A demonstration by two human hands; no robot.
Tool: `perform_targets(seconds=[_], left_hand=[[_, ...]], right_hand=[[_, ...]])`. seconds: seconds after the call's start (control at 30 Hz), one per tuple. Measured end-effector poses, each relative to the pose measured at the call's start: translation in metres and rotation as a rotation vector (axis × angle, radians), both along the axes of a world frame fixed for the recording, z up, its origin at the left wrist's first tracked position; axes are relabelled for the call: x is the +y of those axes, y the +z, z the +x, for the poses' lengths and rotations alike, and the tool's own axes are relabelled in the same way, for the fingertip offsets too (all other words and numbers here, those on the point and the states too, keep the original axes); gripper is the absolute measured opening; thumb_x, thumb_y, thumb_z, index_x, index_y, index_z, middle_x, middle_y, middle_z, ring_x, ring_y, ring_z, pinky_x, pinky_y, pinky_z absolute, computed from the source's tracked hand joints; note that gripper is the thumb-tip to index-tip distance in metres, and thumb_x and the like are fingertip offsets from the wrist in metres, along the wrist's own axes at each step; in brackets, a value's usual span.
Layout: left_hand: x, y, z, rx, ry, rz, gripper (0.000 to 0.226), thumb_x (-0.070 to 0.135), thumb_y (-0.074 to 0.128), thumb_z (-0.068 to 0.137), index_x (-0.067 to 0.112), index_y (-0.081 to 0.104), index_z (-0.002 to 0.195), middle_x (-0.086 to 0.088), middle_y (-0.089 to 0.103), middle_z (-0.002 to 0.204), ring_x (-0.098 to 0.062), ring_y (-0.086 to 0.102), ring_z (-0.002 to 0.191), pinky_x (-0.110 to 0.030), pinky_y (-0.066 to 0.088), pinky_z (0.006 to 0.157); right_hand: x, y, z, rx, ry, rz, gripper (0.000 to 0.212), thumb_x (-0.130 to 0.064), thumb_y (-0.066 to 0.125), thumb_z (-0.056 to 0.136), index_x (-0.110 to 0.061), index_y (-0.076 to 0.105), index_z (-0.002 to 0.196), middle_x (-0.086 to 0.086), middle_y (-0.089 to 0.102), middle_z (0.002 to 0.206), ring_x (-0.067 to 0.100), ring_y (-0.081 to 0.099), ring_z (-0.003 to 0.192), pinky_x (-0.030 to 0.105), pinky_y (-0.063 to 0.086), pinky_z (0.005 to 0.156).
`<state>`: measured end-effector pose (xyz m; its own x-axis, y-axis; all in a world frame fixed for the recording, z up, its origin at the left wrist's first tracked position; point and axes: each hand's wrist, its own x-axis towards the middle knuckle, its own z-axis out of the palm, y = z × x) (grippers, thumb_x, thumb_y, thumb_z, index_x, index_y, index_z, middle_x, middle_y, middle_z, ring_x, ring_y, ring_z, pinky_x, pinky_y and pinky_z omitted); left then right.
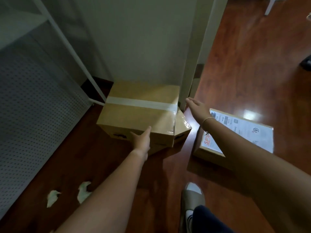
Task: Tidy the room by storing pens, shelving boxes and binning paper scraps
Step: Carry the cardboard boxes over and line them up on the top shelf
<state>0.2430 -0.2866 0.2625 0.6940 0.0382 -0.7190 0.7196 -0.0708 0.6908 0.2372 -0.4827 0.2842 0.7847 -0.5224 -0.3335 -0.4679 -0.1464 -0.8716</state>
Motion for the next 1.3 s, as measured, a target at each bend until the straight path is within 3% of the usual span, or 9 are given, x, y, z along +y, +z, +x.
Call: perform_targets(seconds=[0.23,0.37,0.53,0.67,0.8,0.93,1.07,1.2,1.3], left_hand=[[-0.01,-0.06,0.025,0.01,0.128,-0.036,0.088,0.044,0.069,0.079,0.025,0.017,0.148,0.0,0.034,0.15,-0.023,0.042,0.131,-0.043,0.045,0.089],[-0.007,-0.072,0.028,-0.002,0.092,-0.147,0.104,0.064,0.073,0.057,0.039,0.024,0.145,0.014,0.043,0.144,0.0,0.052,0.104,-0.025,0.046,0.068],[-0.011,-0.076,0.038,-0.002,0.186,-0.208,0.09,0.05,0.076,0.057,0.037,0.039,0.138,0.01,0.056,0.132,-0.012,0.057,0.115,-0.039,0.052,0.08],[-0.005,-0.078,0.045,-0.006,0.199,-0.211,0.067,0.037,0.07,0.077,0.03,0.041,0.137,0.005,0.058,0.127,-0.017,0.057,0.113,-0.038,0.054,0.073],[0.003,-0.075,0.046,-0.071,0.208,-0.181,0.062,0.028,0.062,0.087,0.033,0.032,0.141,0.011,0.057,0.114,-0.019,0.055,0.11,-0.05,0.052,0.086],[0.013,-0.071,0.036,-0.123,0.204,-0.142,0.057,0.033,0.059,0.089,0.032,0.034,0.141,0.004,0.057,0.125,-0.02,0.055,0.113,-0.054,0.048,0.095],[0.024,-0.068,0.02,-0.123,0.257,-0.098,0.051,0.038,0.06,0.088,0.02,0.047,0.133,-0.003,0.059,0.13,-0.02,0.058,0.114,-0.047,0.044,0.104],[0.039,-0.071,0.002,-0.117,0.287,-0.125,0.062,0.047,0.067,0.075,0.021,0.053,0.129,-0.002,0.063,0.127,-0.022,0.06,0.115,-0.046,0.046,0.102],[0.052,-0.067,-0.009,-0.045,0.258,-0.191,0.076,0.056,0.074,0.064,0.03,0.05,0.131,0.0,0.062,0.129,-0.023,0.06,0.115,-0.05,0.047,0.099]], right_hand=[[-0.033,-0.053,0.076,0.052,0.061,0.025,0.056,-0.034,0.047,0.094,-0.014,0.033,0.145,0.004,0.037,0.15,0.019,0.036,0.137,0.028,0.028,0.108],[-0.029,-0.075,0.107,0.076,0.098,0.105,0.065,-0.037,0.056,0.088,-0.021,0.03,0.145,0.003,0.051,0.138,0.018,0.052,0.101,0.019,0.04,0.061],[-0.027,-0.087,0.123,-0.036,0.112,0.143,0.078,-0.019,0.068,0.081,-0.02,0.024,0.146,0.003,0.051,0.136,0.022,0.06,0.108,0.024,0.053,0.082],[-0.038,-0.079,0.139,0.004,0.126,0.11,0.08,-0.013,0.066,0.082,-0.026,0.022,0.147,0.001,0.047,0.125,0.007,0.055,0.068,0.005,0.039,0.041],[-0.046,-0.077,0.132,0.022,0.13,0.068,0.06,-0.012,0.07,0.078,-0.015,0.044,0.132,0.002,0.058,0.106,0.01,0.058,0.072,0.011,0.047,0.053],[-0.044,-0.075,0.106,0.074,0.159,0.064,0.056,-0.029,0.079,0.064,-0.014,0.051,0.111,0.008,0.065,0.101,0.027,0.063,0.084,0.037,0.054,0.073],[-0.038,-0.075,0.071,0.141,0.224,0.025,0.055,-0.041,0.074,0.069,-0.006,0.064,0.11,0.007,0.063,0.108,0.02,0.057,0.097,0.023,0.042,0.073],[-0.018,-0.072,0.034,0.171,0.26,0.101,0.036,-0.035,0.07,0.078,-0.011,0.058,0.103,-0.004,0.06,0.089,0.01,0.055,0.078,0.021,0.04,0.06],[0.006,-0.073,0.011,0.197,0.219,0.258,0.037,-0.03,0.068,0.08,-0.015,0.044,0.104,-0.001,0.055,0.093,0.014,0.056,0.079,0.037,0.05,0.072]])
